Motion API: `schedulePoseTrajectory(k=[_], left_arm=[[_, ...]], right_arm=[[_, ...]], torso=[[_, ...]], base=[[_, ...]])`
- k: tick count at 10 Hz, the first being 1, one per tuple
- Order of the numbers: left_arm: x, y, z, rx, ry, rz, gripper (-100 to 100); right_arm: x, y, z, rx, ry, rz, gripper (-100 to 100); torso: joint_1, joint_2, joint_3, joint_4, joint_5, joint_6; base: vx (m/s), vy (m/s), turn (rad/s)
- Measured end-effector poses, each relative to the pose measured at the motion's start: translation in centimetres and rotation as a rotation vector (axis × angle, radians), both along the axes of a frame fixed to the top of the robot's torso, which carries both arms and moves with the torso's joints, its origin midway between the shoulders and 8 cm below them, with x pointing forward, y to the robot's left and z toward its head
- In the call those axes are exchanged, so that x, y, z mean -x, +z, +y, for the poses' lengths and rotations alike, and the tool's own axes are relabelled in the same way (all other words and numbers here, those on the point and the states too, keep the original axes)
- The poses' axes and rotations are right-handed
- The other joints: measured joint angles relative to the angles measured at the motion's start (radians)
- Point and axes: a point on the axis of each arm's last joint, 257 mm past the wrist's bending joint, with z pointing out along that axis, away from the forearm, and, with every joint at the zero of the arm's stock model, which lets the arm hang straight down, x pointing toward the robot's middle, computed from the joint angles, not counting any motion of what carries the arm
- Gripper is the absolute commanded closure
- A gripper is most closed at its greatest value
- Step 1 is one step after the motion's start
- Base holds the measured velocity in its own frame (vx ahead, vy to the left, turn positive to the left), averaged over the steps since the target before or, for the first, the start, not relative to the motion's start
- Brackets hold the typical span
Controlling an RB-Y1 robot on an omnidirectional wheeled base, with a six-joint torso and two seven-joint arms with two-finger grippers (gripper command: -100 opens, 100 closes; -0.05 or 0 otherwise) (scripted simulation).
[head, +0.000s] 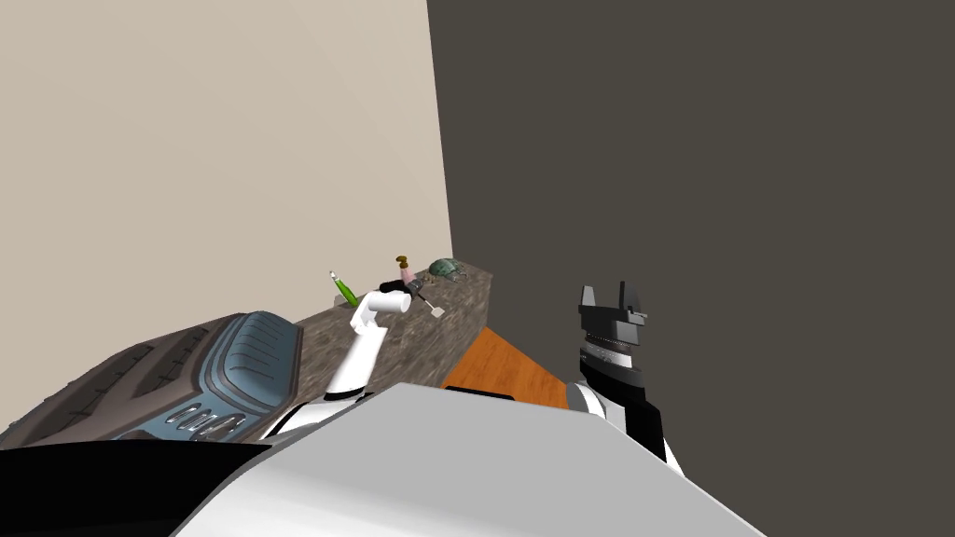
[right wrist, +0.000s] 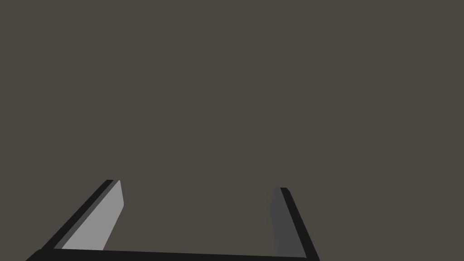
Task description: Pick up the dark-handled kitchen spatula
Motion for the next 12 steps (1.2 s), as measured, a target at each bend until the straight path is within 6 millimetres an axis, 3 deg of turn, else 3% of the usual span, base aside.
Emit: schedulePoseTrajectory(k=[2, 12], left_arm=[[0.2, -1.2, 0.4, -0.001, 0.004, 0.058, -100], [5.0, -7.5, 2.2, -0.023, 0.011, 0.382, -100]], right_arm=[[0.0, 0.0, 0.0, 0.000, 0.000, 0.000, 0], [0.0, 0.0, 0.0, 0.000, 0.000, 0.000, 0]], torso=[[0.000, 0.001, 0.000, 0.000, 0.000, 0.000], [0.000, 0.000, 0.000, 0.000, 0.000, 0.000]], base=[[0.035, -0.022, -0.010], [0.048, -0.023, -0.015]])
